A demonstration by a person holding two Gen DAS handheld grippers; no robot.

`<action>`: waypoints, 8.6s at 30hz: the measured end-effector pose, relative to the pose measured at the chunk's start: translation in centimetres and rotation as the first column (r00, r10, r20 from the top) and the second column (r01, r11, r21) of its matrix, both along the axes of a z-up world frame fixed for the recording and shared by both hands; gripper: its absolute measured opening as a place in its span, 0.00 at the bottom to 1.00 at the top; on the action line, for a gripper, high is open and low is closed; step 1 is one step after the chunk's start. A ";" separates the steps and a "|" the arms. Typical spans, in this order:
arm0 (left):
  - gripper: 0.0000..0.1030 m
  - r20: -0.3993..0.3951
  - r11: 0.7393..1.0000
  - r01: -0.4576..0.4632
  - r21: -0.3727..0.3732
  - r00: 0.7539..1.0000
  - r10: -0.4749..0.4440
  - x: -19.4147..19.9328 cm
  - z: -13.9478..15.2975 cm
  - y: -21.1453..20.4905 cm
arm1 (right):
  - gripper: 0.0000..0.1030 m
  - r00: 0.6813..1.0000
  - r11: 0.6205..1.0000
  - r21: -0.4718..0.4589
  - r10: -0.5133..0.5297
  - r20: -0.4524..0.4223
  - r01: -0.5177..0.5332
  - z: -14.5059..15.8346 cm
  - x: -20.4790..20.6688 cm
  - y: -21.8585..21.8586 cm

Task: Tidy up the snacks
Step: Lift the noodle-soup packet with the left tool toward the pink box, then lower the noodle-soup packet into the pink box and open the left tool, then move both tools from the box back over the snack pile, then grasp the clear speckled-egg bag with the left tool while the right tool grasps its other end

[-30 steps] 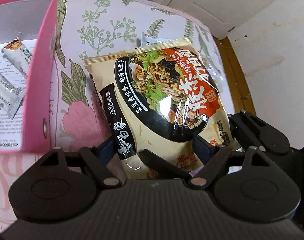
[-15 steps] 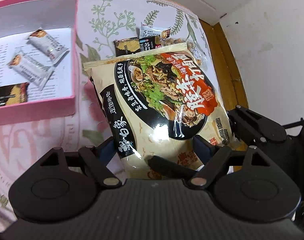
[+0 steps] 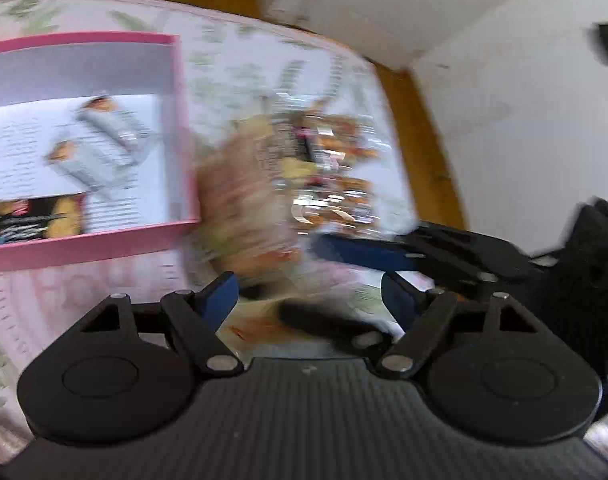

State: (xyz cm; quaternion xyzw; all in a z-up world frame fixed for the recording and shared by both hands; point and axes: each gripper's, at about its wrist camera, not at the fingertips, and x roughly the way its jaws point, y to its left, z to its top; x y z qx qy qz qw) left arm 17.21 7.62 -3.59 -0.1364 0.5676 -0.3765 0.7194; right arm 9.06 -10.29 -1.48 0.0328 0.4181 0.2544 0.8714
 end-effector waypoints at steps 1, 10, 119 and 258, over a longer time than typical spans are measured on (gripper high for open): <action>0.76 0.005 1.000 0.026 -0.009 1.000 -0.026 -0.2 0.2 -0.4 | 0.51 0.999 0.999 0.015 0.031 0.023 -0.031 0.4 -0.1 0.6; 0.76 0.034 0.998 -0.056 0.025 0.998 0.055 -1.1 -2.5 0.4 | 0.52 0.999 0.982 -0.183 -0.031 0.033 0.037 -2.1 0.1 1.3; 0.76 0.339 0.854 -0.301 0.424 0.927 0.159 4.3 -1.7 9.9 | 0.78 0.997 0.989 -0.126 0.074 -0.006 -0.074 -2.2 7.7 9.0; 0.56 -0.065 0.995 -0.095 -0.021 0.993 0.094 3.9 -17.6 -21.6 | 0.45 0.725 0.676 0.264 -0.628 -0.282 0.688 -18.6 -4.7 -30.8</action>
